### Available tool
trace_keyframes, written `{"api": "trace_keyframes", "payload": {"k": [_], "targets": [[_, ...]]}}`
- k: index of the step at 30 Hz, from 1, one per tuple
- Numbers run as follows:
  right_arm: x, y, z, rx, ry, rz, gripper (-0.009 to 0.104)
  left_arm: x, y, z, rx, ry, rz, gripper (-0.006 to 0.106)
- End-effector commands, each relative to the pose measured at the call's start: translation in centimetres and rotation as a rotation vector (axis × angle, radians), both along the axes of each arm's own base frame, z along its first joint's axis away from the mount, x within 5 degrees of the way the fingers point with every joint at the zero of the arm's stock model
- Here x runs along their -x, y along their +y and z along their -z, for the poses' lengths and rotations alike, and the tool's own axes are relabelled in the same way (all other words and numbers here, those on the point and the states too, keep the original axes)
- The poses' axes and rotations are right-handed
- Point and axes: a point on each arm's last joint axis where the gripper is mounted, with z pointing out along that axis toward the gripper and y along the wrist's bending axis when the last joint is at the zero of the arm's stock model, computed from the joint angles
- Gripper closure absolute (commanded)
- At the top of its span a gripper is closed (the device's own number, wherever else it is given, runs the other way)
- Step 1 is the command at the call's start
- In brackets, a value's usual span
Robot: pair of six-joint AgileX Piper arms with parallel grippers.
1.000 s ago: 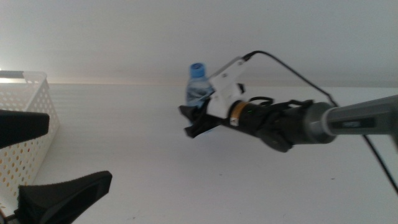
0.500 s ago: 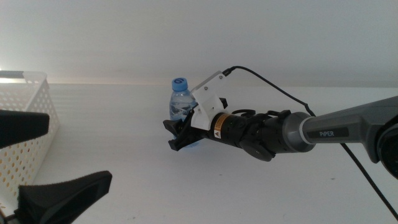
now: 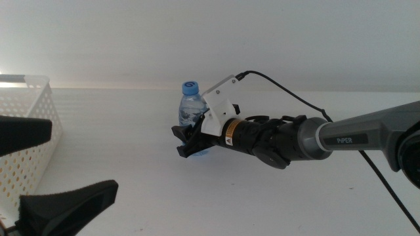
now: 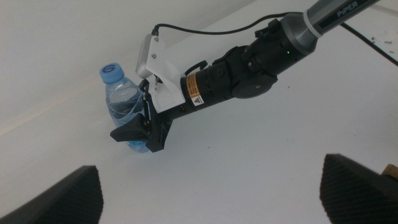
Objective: Use arms to grab the bottles and put them into the dustbin to the left of the table.
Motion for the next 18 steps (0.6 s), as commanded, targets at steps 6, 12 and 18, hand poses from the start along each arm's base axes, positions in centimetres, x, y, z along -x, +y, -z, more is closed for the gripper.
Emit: {"api": "trace_keyframes", "payload": {"k": [6, 12, 18], "targets": [[-0.1, 0.2, -1.1, 0.011, -0.023, -0.011, 0.039, 0.1, -0.1, 0.0, 0.013, -0.010, 0.011, 0.007], [0.1, -0.4, -1.6, 0.032, 0.075, 0.059, 0.002, 0.1, -0.1, 0.0, 0.014, -0.009, 0.010, 0.007], [2.0, -1.0, -3.3, 0.068, 0.098, 0.055, 0.002, 0.1, -0.1, 0.0, 0.014, -0.009, 0.010, 0.007]]}}
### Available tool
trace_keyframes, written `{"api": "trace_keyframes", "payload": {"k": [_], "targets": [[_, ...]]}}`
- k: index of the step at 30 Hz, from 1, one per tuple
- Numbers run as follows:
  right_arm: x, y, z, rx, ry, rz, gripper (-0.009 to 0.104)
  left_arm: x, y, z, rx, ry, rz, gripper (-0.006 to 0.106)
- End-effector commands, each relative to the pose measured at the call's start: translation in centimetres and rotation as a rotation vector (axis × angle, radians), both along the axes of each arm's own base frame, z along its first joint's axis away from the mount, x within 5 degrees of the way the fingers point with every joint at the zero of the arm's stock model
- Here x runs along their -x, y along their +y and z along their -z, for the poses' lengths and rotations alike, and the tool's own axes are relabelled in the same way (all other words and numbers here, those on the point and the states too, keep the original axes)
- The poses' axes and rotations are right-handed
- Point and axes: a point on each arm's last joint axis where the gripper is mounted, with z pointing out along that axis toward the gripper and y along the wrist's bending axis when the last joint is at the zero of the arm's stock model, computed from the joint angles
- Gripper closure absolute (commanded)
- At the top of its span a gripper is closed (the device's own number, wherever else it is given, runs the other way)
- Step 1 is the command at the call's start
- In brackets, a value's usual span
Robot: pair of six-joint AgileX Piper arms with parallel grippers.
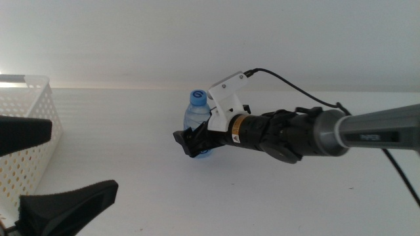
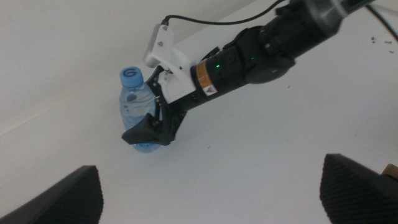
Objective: Use arms to grab the bottles and put them into the dustbin to the left of the table.
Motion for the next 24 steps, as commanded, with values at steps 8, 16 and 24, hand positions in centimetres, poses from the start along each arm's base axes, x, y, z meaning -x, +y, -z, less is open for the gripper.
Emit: {"api": "trace_keyframes", "payload": {"k": [8, 16, 24], "targets": [[4.2, -2.9, -3.3, 0.007, 0.037, 0.039, 0.002, 0.1, -0.1, 0.0, 0.014, -0.009, 0.010, 0.007], [8.5, -7.0, -7.8, 0.042, 0.098, 0.161, 0.002, 0.1, -0.1, 0.0, 0.014, -0.009, 0.010, 0.007], [16.4, -13.1, -15.1, 0.143, 0.112, 0.163, 0.002, 0.1, -0.1, 0.0, 0.014, -0.009, 0.010, 0.007]]}}
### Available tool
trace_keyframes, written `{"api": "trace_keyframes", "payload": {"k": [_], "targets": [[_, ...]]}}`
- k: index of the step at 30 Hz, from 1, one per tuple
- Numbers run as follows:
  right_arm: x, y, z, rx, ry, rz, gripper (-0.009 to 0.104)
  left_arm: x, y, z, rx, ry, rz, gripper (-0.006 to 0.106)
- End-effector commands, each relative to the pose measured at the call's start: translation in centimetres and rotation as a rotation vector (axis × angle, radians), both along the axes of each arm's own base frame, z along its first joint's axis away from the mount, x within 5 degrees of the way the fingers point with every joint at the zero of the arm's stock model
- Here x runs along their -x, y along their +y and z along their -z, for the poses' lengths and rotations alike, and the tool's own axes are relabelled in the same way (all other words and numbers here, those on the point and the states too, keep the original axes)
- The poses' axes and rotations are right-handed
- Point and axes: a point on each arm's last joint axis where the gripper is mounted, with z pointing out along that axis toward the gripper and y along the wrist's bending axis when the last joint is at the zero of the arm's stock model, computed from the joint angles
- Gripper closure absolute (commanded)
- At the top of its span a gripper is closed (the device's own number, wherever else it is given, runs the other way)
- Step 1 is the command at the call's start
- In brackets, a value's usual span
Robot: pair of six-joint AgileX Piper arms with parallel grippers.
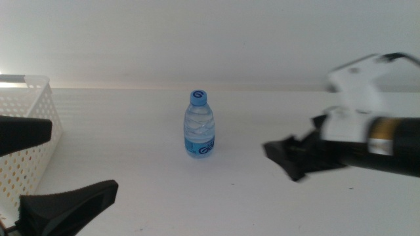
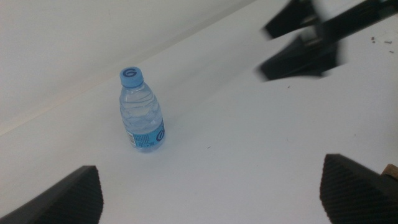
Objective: Use arms to grab the bottles and put them into the dustbin to the left of the table.
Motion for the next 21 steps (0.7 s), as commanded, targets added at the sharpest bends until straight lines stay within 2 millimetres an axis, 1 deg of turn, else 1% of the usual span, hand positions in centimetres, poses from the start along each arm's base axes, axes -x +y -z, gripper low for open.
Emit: {"api": "trace_keyframes", "payload": {"k": [1, 2, 5, 6, 9, 11, 14, 16, 18, 21], "targets": [[3.0, -1.9, -2.1, 0.020, 0.008, -0.032, 0.002, 0.1, -0.1, 0.0, 0.014, -0.009, 0.010, 0.007], [4.3, -2.7, -2.9, -0.002, 0.000, -0.035, 0.002, 0.1, -0.1, 0.0, 0.014, -0.009, 0.010, 0.007], [8.1, -5.0, -4.2, -0.074, -0.062, -0.062, 0.003, 0.1, -0.1, 0.0, 0.014, -0.009, 0.010, 0.007], [9.1, -5.7, -4.3, -0.091, -0.090, -0.070, 0.003, 0.1, -0.1, 0.0, 0.014, -0.009, 0.010, 0.007], [13.2, -8.5, -4.0, -0.125, -0.200, -0.100, 0.003, 0.1, -0.1, 0.0, 0.014, -0.009, 0.010, 0.007], [15.5, -10.0, -3.3, -0.150, -0.253, -0.117, 0.003, 0.1, -0.1, 0.0, 0.014, -0.009, 0.010, 0.007], [17.8, -11.5, -2.6, -0.213, -0.319, -0.122, 0.003, 0.1, -0.1, 0.0, 0.014, -0.009, 0.010, 0.007], [18.8, -12.2, -2.6, -0.222, -0.355, -0.123, 0.003, 0.1, -0.1, 0.0, 0.014, -0.009, 0.010, 0.007], [19.4, -12.8, -2.4, -0.209, -0.373, -0.118, 0.003, 0.1, -0.1, 0.0, 0.014, -0.009, 0.010, 0.007], [19.7, -13.1, -2.3, -0.209, -0.382, -0.118, 0.003, 0.1, -0.1, 0.0, 0.014, -0.009, 0.010, 0.007]]}}
